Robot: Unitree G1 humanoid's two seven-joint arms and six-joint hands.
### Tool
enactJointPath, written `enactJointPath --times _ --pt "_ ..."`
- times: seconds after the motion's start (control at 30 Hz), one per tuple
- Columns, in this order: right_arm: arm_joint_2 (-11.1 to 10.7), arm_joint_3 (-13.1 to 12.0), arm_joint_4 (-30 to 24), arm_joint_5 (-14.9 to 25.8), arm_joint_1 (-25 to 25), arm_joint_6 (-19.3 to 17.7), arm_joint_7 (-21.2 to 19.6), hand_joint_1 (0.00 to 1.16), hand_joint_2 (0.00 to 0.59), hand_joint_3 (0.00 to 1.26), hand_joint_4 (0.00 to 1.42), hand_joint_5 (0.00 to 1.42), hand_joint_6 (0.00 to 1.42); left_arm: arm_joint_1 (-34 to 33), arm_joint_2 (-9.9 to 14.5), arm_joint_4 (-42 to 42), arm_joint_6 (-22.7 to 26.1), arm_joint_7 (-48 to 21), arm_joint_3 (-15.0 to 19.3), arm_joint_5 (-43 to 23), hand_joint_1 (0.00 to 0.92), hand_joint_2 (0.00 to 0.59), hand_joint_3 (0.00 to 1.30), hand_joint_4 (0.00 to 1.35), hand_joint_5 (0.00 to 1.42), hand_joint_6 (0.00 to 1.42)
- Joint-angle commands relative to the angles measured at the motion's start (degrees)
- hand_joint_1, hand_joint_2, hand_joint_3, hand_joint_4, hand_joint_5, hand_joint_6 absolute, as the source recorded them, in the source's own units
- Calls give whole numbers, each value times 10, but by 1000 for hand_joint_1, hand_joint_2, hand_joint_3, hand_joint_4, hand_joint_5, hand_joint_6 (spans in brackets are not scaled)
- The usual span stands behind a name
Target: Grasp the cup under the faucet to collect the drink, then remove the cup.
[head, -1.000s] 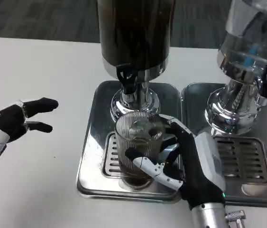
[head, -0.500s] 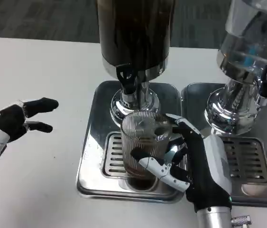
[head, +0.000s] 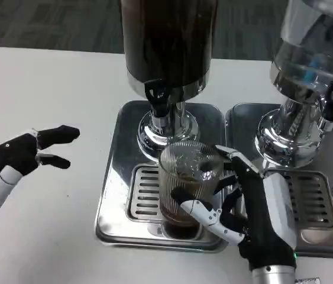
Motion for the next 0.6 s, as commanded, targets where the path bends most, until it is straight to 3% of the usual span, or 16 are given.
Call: enactJointPath --times 0.03,0.6 --pt "4 -2 -25 7 3 -25 -8 656 227 465 576 781 1042 0 12 3 -31 6 -5 27 0 166 312 212 172 422" --pt "-4 -3 -41 6 14 -30 -8 674 227 476 585 791 1066 -2 40 33 -95 41 -19 93 0 143 235 138 111 372"
